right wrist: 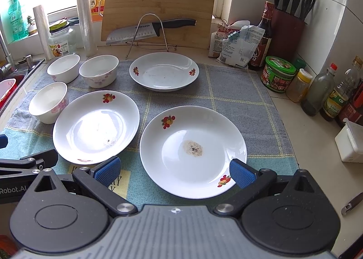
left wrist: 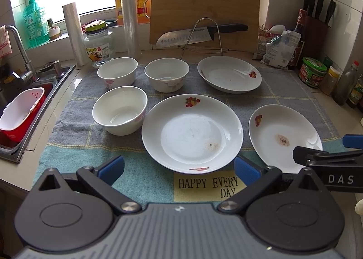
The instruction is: Organize plates and bowls
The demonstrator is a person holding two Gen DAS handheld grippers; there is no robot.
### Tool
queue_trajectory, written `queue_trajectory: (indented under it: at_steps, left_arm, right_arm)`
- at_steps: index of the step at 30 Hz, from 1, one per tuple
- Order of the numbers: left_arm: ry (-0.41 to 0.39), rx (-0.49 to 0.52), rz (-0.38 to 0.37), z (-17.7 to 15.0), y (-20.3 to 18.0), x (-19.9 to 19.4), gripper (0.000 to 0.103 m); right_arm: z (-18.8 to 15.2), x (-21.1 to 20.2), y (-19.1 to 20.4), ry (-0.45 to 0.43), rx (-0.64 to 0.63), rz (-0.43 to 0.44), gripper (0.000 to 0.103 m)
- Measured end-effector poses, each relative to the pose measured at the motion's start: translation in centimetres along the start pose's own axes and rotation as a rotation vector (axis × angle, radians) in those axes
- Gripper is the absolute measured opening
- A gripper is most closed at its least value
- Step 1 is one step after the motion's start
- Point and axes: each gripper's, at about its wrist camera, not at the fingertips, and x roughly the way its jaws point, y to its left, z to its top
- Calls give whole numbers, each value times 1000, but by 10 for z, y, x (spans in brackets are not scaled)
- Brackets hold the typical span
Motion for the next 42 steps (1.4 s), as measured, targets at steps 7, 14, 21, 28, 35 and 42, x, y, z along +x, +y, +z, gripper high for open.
queue_trajectory:
  at_steps: [7,14,21,28,35,42]
  left_arm:
    - [1,-3,1,1,-1,-1,102]
    - [3,-6,0,0,-2,0,102]
    - [2,-7,-1,0,-3,1,102]
    - [4,-7,-1,1,-4,1,102]
    - [1,-10,-1,1,-4,0,102]
    - [-1,-9,-3,2,-4,0,102]
  right_arm:
    - [0,0,0,-3,-2,0,103]
    - [1,0,-1,-3,-2,-1,103]
    - [2,0,-3,-5,-4,-2,103]
    - [3,0,-4,-5,-7,-3,103]
    - [3,0,-4,-10,-7,-3,103]
    - [3,-1,-4,-18,-12,-2,103]
